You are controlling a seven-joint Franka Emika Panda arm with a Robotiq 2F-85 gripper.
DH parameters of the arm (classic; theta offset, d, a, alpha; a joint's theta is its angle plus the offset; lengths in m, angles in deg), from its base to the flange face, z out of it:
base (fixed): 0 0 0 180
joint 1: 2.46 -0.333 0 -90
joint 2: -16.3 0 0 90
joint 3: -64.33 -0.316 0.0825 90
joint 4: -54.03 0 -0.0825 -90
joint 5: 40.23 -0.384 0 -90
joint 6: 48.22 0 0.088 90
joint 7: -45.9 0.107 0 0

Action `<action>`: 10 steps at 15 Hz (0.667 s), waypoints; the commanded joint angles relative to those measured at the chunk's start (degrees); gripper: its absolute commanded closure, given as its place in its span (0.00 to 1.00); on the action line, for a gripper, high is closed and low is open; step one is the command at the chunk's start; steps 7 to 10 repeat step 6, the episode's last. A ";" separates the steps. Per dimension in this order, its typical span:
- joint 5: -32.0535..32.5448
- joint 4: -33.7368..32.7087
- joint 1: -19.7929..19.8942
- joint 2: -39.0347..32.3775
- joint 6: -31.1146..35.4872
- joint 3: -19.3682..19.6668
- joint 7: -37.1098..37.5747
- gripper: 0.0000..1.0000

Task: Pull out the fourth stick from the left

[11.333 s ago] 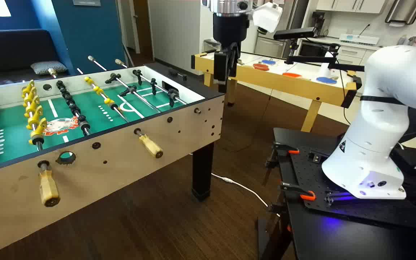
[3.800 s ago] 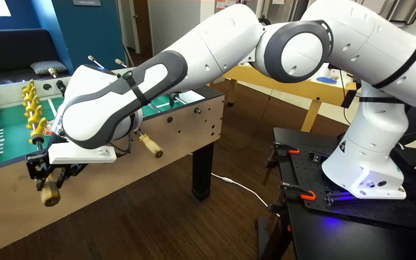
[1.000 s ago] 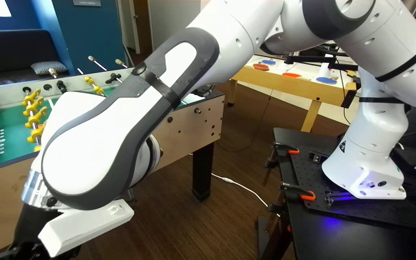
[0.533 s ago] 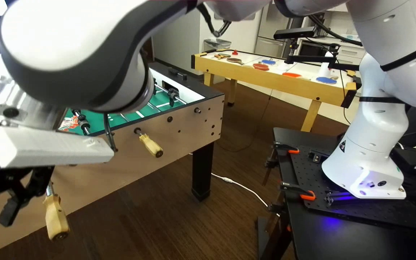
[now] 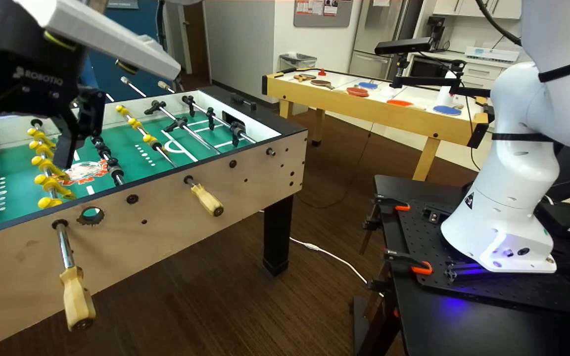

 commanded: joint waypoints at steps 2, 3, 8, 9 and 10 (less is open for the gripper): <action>6.47 0.63 -3.06 4.97 -9.27 5.43 6.19 0.00; 7.95 0.48 -3.45 5.32 -10.42 6.05 6.94 0.00; 11.00 0.01 -4.13 5.70 -12.72 7.05 8.66 0.00; 11.00 0.01 -4.13 5.70 -12.72 7.05 8.66 0.00; 11.00 0.01 -4.13 5.70 -12.72 7.05 8.66 0.00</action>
